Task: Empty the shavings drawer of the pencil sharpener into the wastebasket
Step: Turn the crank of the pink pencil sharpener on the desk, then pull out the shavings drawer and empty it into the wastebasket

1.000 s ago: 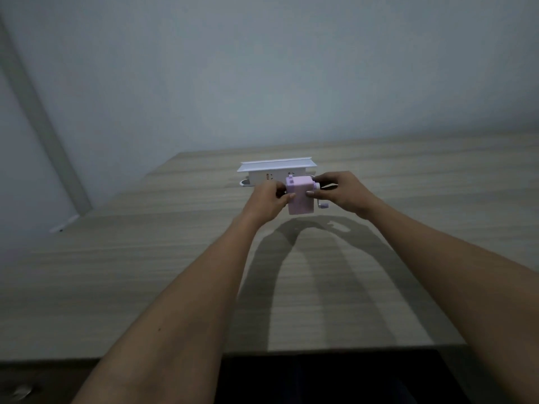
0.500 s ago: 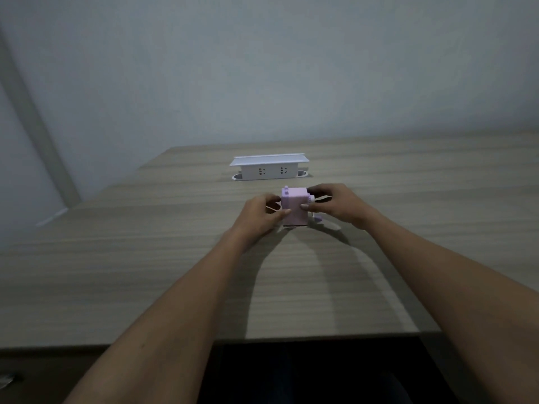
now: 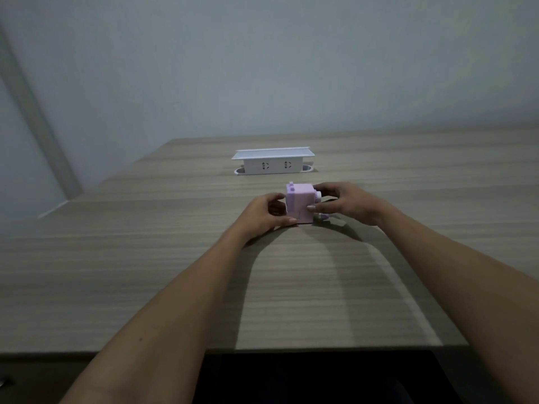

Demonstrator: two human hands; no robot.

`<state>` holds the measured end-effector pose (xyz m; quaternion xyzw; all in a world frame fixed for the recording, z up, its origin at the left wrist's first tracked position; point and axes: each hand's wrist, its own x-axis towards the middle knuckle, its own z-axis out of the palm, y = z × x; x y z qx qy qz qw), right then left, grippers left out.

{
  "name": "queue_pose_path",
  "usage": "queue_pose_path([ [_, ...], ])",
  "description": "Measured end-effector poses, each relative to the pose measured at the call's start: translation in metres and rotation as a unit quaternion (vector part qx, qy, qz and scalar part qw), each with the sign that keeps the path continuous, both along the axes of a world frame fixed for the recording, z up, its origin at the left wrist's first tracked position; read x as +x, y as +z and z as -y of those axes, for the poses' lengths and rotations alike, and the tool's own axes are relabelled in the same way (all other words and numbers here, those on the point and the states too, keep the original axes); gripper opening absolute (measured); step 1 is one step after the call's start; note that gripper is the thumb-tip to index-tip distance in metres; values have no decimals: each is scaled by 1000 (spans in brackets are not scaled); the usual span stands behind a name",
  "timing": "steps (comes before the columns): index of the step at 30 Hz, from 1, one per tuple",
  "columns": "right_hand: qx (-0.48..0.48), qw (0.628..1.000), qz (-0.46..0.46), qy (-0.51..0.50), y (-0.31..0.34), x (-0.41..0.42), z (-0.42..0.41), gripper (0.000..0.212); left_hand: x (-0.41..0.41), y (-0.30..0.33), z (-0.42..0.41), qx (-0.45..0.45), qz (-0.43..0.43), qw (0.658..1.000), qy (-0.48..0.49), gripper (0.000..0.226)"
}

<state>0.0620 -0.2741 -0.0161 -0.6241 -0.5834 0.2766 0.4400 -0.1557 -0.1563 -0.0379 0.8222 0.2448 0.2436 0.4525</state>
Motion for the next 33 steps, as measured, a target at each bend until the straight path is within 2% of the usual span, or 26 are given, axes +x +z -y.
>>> queue_pose_path([
  [2, -7, 1000, -3, 5, 1, 0, 0, 57, -3, -1, -3, -15, 1, 1000, 16, 83],
  [5, -15, 1000, -20, 8, 1, -2, 2, 55, -12, -1, -11, -36, -1, 999, 33, 85],
  [10, -34, 999, -28, 3, 3, -3, 4, 54, -36, 3, -22, -38, -3, 998, 57, 77],
  [17, -44, 998, 32, -26, 15, -10, 2, 64, -61, 26, -32, -9, 22, 994, 106, 66],
  [21, -11, 998, 42, -53, 35, -19, 6, 80, -59, 55, -24, 3, 56, 993, 102, 61],
  [26, 64, 995, 36, -66, 73, -31, 13, 65, -41, 94, -5, 18, 83, 993, 78, 61],
  [33, 92, 994, 15, -54, 118, -29, 33, 65, -8, 134, 27, 27, 102, 994, 13, 63],
])
